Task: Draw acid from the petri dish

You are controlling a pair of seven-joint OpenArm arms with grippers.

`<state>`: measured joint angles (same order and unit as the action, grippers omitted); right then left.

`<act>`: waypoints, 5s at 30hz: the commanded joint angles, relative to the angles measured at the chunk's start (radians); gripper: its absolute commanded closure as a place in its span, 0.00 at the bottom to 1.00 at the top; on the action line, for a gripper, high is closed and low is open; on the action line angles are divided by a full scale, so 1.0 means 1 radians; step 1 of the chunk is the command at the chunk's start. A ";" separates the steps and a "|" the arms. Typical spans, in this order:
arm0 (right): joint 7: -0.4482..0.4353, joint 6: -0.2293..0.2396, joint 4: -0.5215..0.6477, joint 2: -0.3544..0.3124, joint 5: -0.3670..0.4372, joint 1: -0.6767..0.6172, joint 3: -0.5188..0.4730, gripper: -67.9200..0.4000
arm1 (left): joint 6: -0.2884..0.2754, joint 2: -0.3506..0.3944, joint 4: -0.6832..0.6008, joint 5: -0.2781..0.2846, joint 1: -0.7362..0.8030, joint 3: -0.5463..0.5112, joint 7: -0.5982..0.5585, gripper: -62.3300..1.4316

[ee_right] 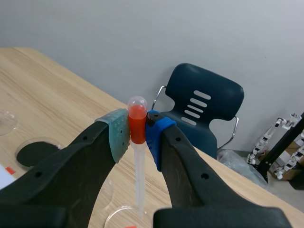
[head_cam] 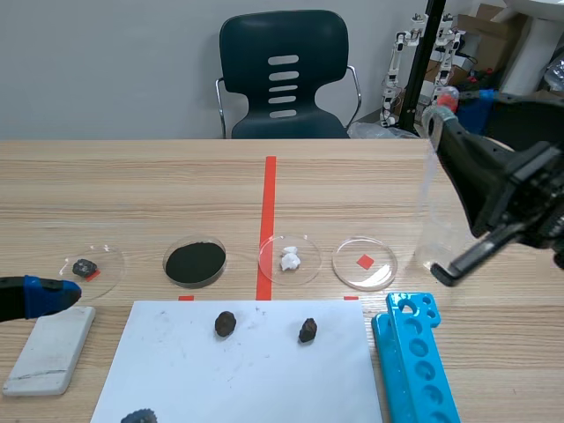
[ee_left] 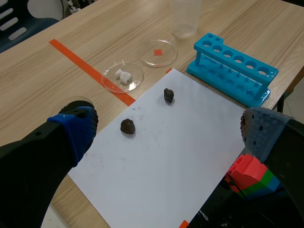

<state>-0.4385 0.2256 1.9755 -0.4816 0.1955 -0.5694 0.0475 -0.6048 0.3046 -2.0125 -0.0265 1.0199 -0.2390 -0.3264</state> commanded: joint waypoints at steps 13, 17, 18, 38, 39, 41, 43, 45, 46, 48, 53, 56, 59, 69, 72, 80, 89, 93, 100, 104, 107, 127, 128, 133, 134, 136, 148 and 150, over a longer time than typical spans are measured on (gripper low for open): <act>0.009 0.000 -0.256 0.148 0.023 0.261 0.053 0.86 | -0.001 -0.005 -0.011 0.011 0.007 0.003 -0.018 0.00; 0.011 0.000 -0.322 0.175 0.021 0.320 0.101 0.86 | -0.001 -0.005 -0.011 0.011 0.007 0.003 -0.018 0.00; 0.011 0.000 -0.338 0.181 0.021 0.331 0.109 0.86 | -0.001 -0.005 -0.011 0.011 0.007 0.003 -0.018 0.00; -0.042 0.000 -0.659 0.248 0.019 0.492 0.156 0.86 | -0.001 -0.005 -0.011 0.011 0.007 0.003 -0.018 0.00; -0.058 0.000 -0.668 0.253 0.019 0.492 0.156 0.86 | -0.001 -0.005 -0.011 0.011 0.007 0.003 -0.017 0.00; -0.097 0.000 -0.692 0.260 0.018 0.495 0.156 0.86 | -0.001 -0.005 -0.011 0.011 0.007 0.003 -0.018 0.00; -0.139 0.000 -0.714 0.265 0.018 0.495 0.157 0.86 | -0.001 -0.005 -0.011 0.011 0.007 0.003 -0.018 0.00; -0.157 0.000 -0.727 0.269 0.018 0.495 0.157 0.86 | -0.001 -0.005 -0.011 0.011 0.007 0.003 -0.018 0.00; -0.156 0.000 -0.730 0.269 0.018 0.495 0.157 0.86 | -0.001 -0.005 -0.011 0.011 0.007 0.003 -0.018 0.00; -0.156 0.000 -0.737 0.271 0.014 0.495 0.157 0.86 | -0.001 -0.005 -0.011 0.011 0.007 0.003 -0.018 0.00; -0.156 0.000 -0.761 0.275 0.014 0.500 0.157 0.86 | -0.001 -0.005 -0.011 0.011 0.007 0.003 -0.018 0.00; -0.156 0.000 -0.772 0.275 0.013 0.500 0.157 0.86 | -0.001 -0.005 -0.011 0.011 0.007 0.003 -0.018 0.00; -0.155 0.000 -0.787 0.275 0.013 0.500 0.157 0.86 | -0.001 -0.005 -0.011 0.011 0.007 0.003 -0.018 0.00; -0.165 0.001 -0.795 0.277 0.010 0.500 0.157 0.86 | -0.001 -0.005 -0.011 0.011 0.007 0.003 -0.018 0.00; -0.175 0.001 -0.795 0.277 0.010 0.500 0.157 0.86 | -0.001 -0.005 -0.011 0.011 0.007 0.003 -0.018 0.00; -0.181 0.001 -0.795 0.277 -0.007 0.500 0.157 0.86 | -0.001 -0.005 -0.011 0.011 0.007 0.003 -0.018 0.00; -0.188 0.000 -0.811 0.277 -0.008 0.500 0.169 0.86 | -0.001 -0.005 -0.011 0.011 0.007 0.003 -0.018 0.00; -0.190 0.000 -0.812 0.277 -0.008 0.500 0.169 0.86 | -0.001 -0.005 -0.011 0.011 0.007 0.003 -0.018 0.00; -0.189 0.000 -0.812 0.277 -0.013 0.500 0.169 0.86 | -0.001 -0.005 -0.011 0.011 0.007 0.003 -0.018 0.00; -0.188 0.000 -0.812 0.277 -0.016 0.500 0.169 0.86 | -0.001 -0.005 -0.011 0.011 0.007 0.003 -0.018 0.00; -0.177 0.000 -0.812 0.277 -0.016 0.500 0.169 0.86 | -0.001 -0.005 -0.011 0.011 0.007 0.003 -0.018 0.00; -0.171 0.000 -0.812 0.277 -0.016 0.500 0.169 0.86 | -0.001 -0.005 -0.011 0.011 0.007 0.003 -0.018 0.00; -0.171 0.000 -0.812 0.277 -0.016 0.500 0.169 0.86 | -0.001 -0.005 -0.011 0.011 0.007 0.003 -0.018 0.00; -0.167 0.000 -0.812 0.277 -0.016 0.500 0.169 0.86 | -0.001 -0.005 -0.011 0.011 0.007 0.003 -0.018 0.00; -0.163 0.000 -0.812 0.277 -0.016 0.500 0.169 0.86 | -0.001 -0.005 -0.011 0.011 0.007 0.003 -0.018 0.00; -0.157 0.000 -0.812 0.277 -0.016 0.500 0.169 0.86 | -0.001 -0.005 -0.011 0.011 0.007 0.003 -0.018 0.00; -0.152 0.000 -0.812 0.277 -0.016 0.500 0.169 0.86 | -0.001 -0.005 -0.011 0.011 0.007 0.003 -0.018 0.00; -0.152 0.000 -0.812 0.277 -0.017 0.500 0.169 0.86 | -0.001 -0.005 -0.011 0.011 0.007 0.003 -0.018 0.00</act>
<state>-0.5861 0.2253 1.1584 -0.2073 0.1726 -0.0891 0.2119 -0.6048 0.3046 -2.0125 -0.0265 1.0199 -0.2390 -0.3264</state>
